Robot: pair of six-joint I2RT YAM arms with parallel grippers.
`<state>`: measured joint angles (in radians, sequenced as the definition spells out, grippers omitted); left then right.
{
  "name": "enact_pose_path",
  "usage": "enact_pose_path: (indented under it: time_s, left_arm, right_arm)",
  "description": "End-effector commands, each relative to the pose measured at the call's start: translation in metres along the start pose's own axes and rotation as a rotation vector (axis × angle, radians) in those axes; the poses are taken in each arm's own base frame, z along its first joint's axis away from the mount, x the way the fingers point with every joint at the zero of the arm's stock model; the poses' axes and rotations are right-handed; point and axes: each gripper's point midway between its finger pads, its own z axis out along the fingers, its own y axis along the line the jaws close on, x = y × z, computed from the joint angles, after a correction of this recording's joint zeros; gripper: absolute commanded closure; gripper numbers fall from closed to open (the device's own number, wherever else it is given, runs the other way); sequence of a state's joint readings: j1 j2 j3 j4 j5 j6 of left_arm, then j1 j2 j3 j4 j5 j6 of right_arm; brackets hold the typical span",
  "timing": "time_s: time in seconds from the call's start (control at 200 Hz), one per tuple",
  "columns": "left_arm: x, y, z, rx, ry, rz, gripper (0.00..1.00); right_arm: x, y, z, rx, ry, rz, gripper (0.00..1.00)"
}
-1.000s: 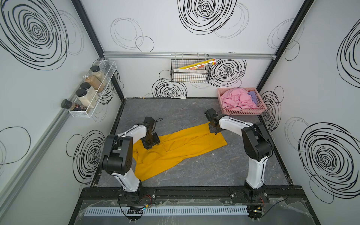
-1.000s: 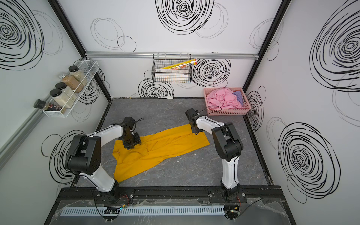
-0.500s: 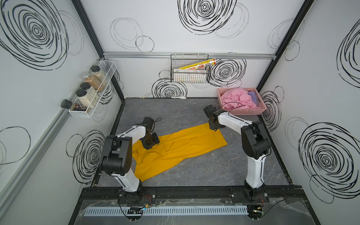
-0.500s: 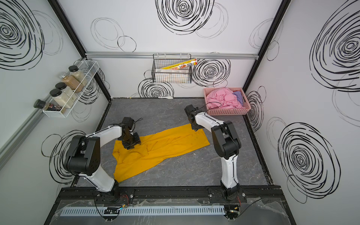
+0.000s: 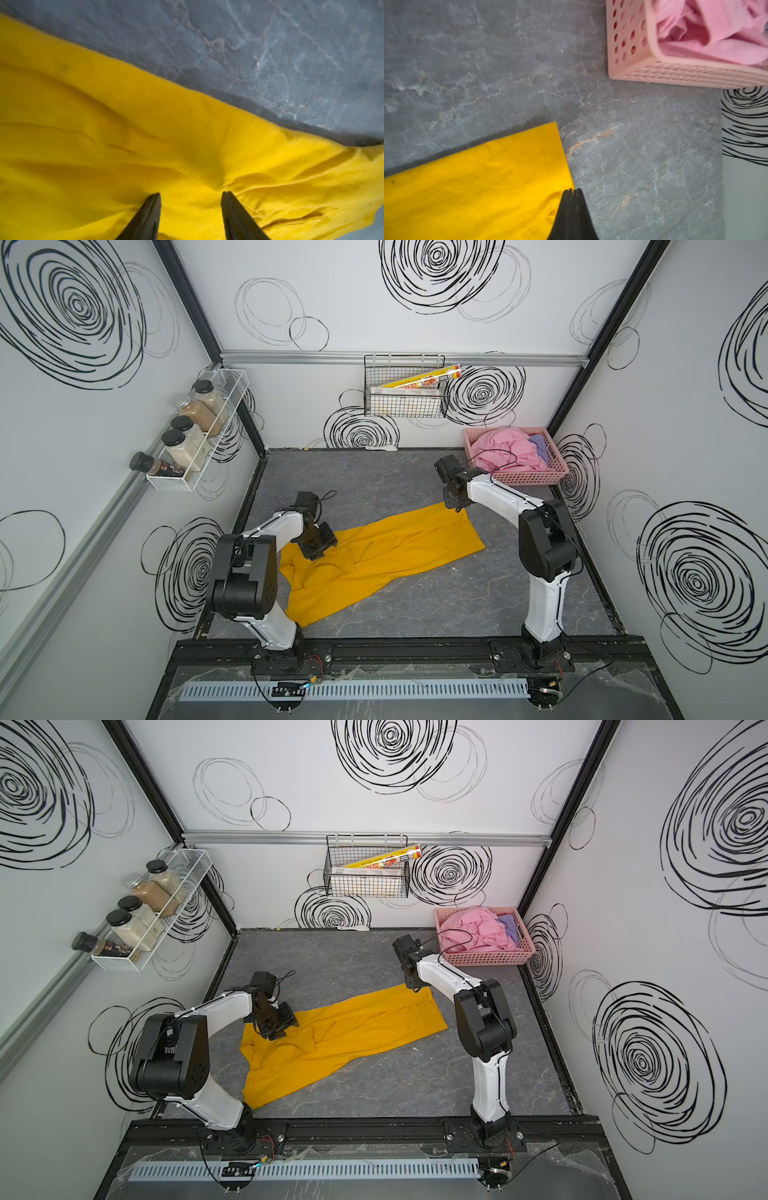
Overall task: Fold and stack t-shirts
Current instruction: Smooth out the T-shirt at the center of the board, then adjust the T-shirt at the center of the board.
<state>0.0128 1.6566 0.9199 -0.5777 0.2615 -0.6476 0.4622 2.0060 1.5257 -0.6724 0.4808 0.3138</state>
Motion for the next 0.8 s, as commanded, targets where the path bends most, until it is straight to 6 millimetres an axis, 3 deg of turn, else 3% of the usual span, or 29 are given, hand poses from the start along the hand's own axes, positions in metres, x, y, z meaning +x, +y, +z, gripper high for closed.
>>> enact_pose_path:
  time_s: [0.0,0.155,0.416,0.636,0.796]
  left_arm:
    - [0.007,0.003,-0.004,0.014,0.026,-0.042,0.46]
    - [0.004,0.01,-0.006,0.003,0.011,-0.067,0.45]
    - [-0.004,0.034,0.012,-0.135,0.049,-0.138,0.46]
    - [-0.044,0.014,0.028,-0.144,0.039,-0.175,0.46]
    - [-0.083,-0.012,0.048,-0.125,0.02,-0.199,0.46]
  right_arm:
    - [0.016,0.01,0.019,-0.022,0.041,-0.027,1.0]
    - [0.029,0.016,0.032,-0.032,0.068,-0.051,1.0]
    - [0.057,0.024,0.048,-0.06,0.139,-0.065,1.0]
    - [0.091,0.022,0.039,-0.106,0.207,-0.056,1.0]
    - [0.122,0.027,0.012,-0.187,0.257,-0.039,1.0]
